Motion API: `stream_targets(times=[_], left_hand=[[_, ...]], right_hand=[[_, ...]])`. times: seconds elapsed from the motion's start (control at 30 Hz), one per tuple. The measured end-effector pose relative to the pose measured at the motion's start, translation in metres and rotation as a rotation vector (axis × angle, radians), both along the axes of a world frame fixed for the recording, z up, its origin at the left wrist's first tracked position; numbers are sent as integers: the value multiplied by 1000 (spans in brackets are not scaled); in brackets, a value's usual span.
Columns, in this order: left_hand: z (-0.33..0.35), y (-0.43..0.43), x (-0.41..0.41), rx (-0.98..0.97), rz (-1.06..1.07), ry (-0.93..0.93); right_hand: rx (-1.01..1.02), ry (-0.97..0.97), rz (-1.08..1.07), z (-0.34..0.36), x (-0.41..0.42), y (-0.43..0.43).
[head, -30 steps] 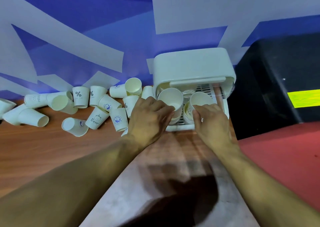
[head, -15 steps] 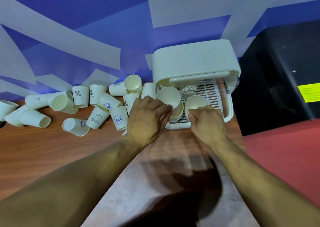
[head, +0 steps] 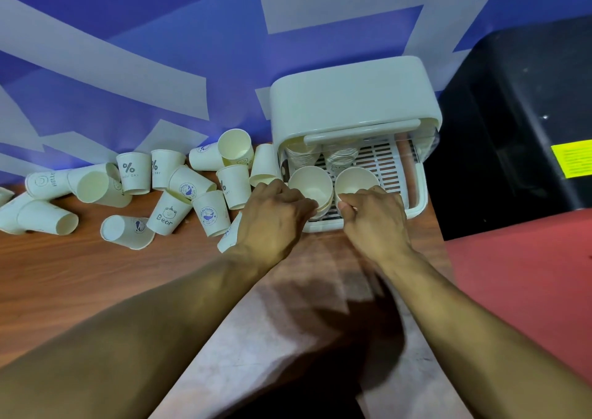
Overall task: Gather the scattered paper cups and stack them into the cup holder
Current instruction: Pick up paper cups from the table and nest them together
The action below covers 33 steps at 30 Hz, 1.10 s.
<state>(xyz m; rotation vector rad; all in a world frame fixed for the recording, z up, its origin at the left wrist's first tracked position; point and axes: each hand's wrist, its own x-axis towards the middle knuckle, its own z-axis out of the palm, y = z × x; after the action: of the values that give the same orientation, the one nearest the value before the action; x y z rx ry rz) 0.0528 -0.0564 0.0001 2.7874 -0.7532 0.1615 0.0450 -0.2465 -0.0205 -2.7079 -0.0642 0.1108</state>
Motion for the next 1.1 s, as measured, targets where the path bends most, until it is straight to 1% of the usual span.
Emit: stream_targets(times=[0.2, 0.33, 0.5, 0.6, 0.73, 0.9, 1.1], left_hand=[[-11, -3, 6, 62, -1, 105], [-12, -3, 2, 110, -4, 92], [-3, -10, 0, 201, -26, 62], [-4, -9, -1, 211, 11, 72], [-2, -7, -1, 206, 10, 87], [1, -7, -5, 131, -4, 74], [-7, 20, -15, -136, 70, 36]], right_hand=[[26, 61, -12, 4, 4, 2], [42, 85, -6, 4, 4, 5], [46, 69, -4, 5, 6, 7], [45, 54, 4, 5, 4, 7], [82, 9, -56, 8, 0, 11], [76, -88, -117, 14, -4, 17], [144, -282, -118, 26, -13, 37]])
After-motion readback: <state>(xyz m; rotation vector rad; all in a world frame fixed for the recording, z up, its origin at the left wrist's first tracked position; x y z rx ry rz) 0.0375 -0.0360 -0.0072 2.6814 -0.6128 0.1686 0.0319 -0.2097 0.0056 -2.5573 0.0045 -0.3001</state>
